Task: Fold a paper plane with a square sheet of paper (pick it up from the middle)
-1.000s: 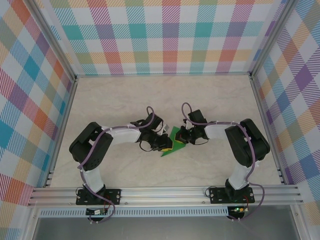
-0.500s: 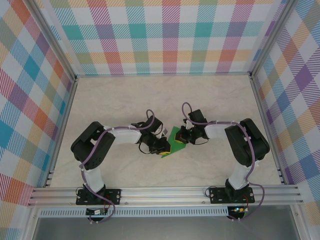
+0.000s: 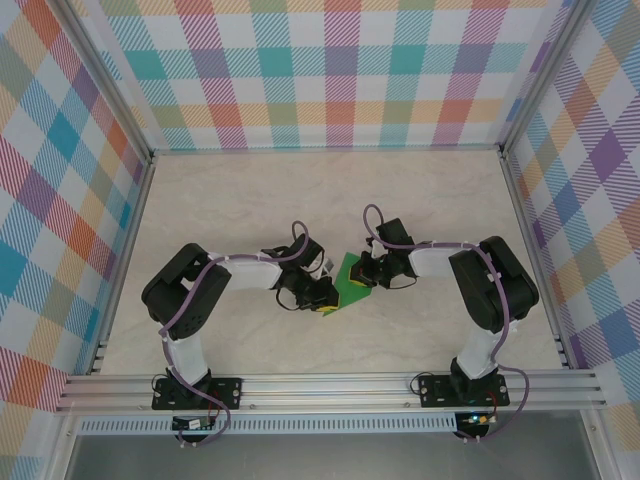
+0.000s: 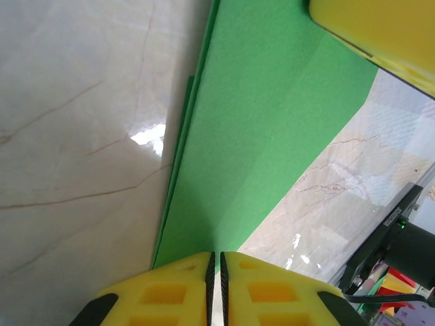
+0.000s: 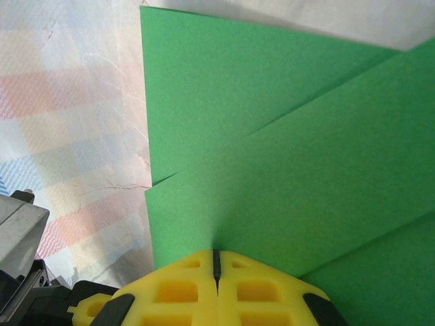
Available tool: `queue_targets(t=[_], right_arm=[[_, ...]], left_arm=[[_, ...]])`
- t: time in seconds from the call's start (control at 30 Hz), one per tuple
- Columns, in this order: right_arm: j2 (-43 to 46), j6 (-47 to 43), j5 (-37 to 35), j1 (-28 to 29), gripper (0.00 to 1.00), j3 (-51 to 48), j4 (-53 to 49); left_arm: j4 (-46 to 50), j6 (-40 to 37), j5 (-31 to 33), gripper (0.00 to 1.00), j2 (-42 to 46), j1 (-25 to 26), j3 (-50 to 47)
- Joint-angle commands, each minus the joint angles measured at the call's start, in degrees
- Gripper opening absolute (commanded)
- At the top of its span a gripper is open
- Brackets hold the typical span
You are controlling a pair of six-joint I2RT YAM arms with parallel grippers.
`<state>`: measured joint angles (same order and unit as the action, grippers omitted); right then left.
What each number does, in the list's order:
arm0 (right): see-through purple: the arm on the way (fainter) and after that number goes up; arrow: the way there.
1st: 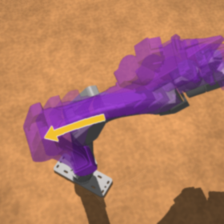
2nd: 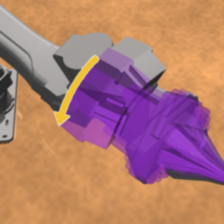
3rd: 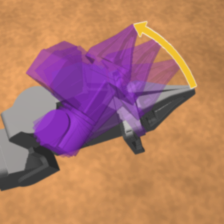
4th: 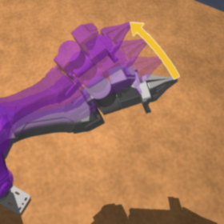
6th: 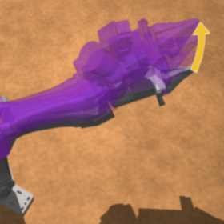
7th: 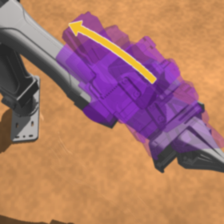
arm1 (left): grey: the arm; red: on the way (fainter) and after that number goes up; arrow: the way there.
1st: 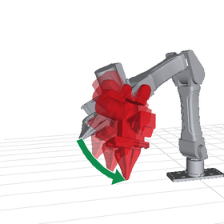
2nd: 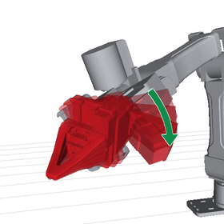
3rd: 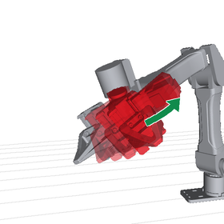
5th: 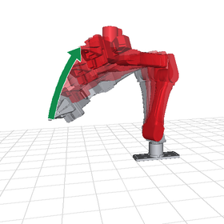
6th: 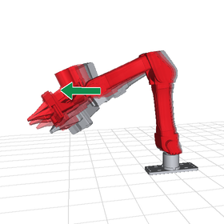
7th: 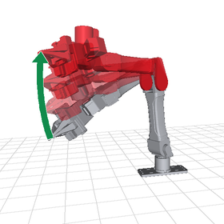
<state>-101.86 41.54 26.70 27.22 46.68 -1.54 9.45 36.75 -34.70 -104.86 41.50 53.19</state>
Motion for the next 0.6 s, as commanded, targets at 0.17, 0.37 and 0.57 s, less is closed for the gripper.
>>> queue_targets(t=[0.17, 0.37, 0.57], right_arm=[[-4.96, -1.07, -8.46, 0.2, 0.0, -1.18, -6.66], [-5.54, -0.93, -10.1, 0.2, 0.0, -1.32, -8.32], [-5.52, -0.76, -10.01, 0.2, 0.0, -1.32, -8.24]], left_arm=[[0.42, -2.47, 0.94, 0.11, 0.32, 0.13, -8.36], [2.02, -3.91, 0.38, 0.08, 4.17, -1.56, -13.29], [3.29, -5.3, -2.41, 0.04, 11.67, -2.64, -13.77]])
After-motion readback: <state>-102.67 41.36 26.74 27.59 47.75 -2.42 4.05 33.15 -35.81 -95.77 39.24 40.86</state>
